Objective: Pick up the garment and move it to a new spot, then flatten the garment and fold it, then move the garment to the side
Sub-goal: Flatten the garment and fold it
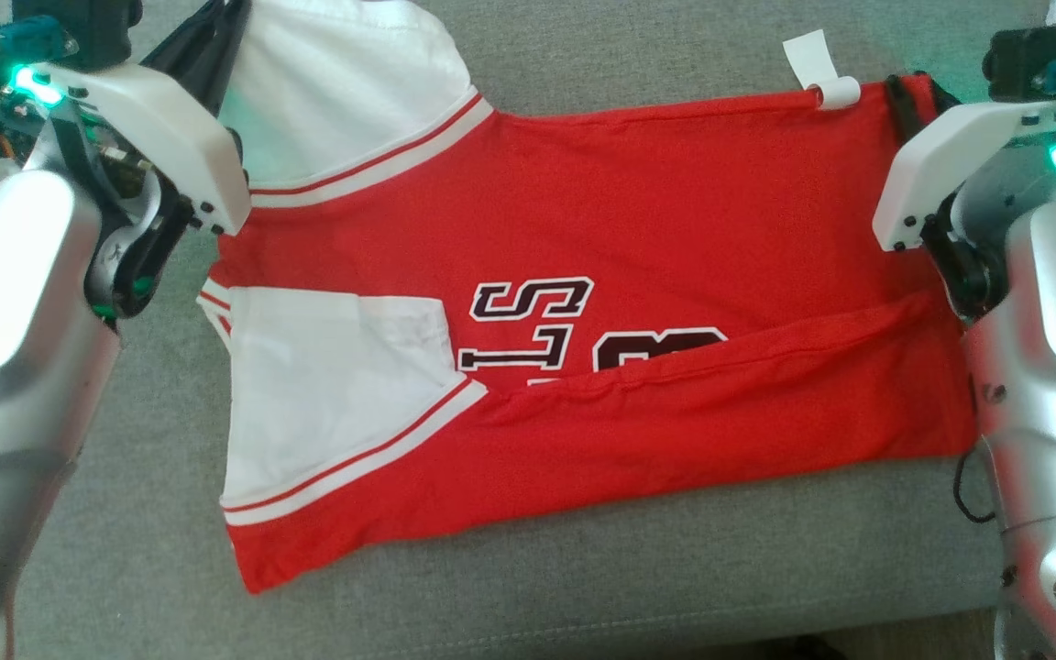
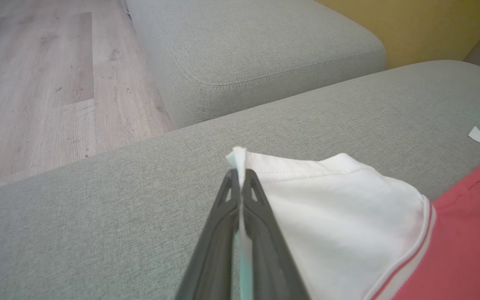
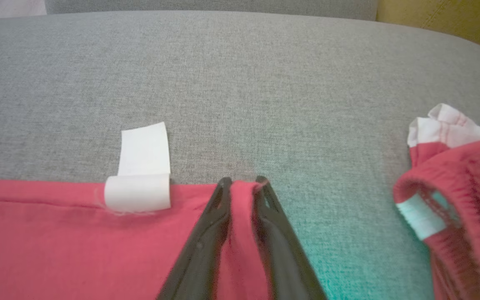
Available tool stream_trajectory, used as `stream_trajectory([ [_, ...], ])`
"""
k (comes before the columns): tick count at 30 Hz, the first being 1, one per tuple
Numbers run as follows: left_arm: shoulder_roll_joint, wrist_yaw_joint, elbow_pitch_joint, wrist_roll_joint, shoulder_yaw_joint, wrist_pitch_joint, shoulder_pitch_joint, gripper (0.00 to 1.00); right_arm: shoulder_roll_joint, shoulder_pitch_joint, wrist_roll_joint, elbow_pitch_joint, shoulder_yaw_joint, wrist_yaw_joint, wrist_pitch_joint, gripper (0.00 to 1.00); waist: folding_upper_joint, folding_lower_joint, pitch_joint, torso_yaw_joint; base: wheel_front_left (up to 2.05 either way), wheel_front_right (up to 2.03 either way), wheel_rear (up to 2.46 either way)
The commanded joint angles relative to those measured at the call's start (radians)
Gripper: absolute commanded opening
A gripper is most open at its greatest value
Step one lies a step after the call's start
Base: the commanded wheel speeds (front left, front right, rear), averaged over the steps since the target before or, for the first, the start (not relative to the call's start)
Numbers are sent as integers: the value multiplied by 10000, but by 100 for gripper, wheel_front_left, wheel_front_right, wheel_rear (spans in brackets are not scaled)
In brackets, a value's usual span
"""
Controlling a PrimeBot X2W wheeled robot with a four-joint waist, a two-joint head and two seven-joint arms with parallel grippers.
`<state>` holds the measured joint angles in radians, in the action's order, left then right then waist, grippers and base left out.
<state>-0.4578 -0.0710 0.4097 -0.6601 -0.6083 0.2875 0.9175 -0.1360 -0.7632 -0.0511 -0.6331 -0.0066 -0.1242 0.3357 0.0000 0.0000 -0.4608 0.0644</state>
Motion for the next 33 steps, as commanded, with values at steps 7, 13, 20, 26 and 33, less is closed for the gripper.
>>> stream_trajectory([
  [7, -282, -74, -52, -171, 437, -424, 485, 0, -51, -505, 87, -122, 237, -65, -597, 0, 0, 0, 416, -47, 0, 0, 0],
  [13, -274, -137, -211, -335, 440, -783, 33, 0, -144, -112, -103, -88, 426, -65, -995, 0, 0, 0, 992, -190, 0, 0, 0],
  [20, -400, 44, -1323, -700, 434, -1376, -1766, 0, -370, 1432, -762, 527, 660, -65, -1590, 0, 0, 0, 1966, -470, 0, 0, 0],
  [26, -678, 670, -2728, -908, 452, -1886, -3870, 0, -363, 2872, -1116, 1451, 407, -65, -1901, 0, 0, 0, 2595, -600, 0, 0, 0],
  [33, -681, 1379, -3642, -1108, 282, -2268, -5897, 0, -193, 4122, -1103, 2389, -53, -65, -1845, 0, 0, 0, 2905, -727, 0, 0, 0],
])
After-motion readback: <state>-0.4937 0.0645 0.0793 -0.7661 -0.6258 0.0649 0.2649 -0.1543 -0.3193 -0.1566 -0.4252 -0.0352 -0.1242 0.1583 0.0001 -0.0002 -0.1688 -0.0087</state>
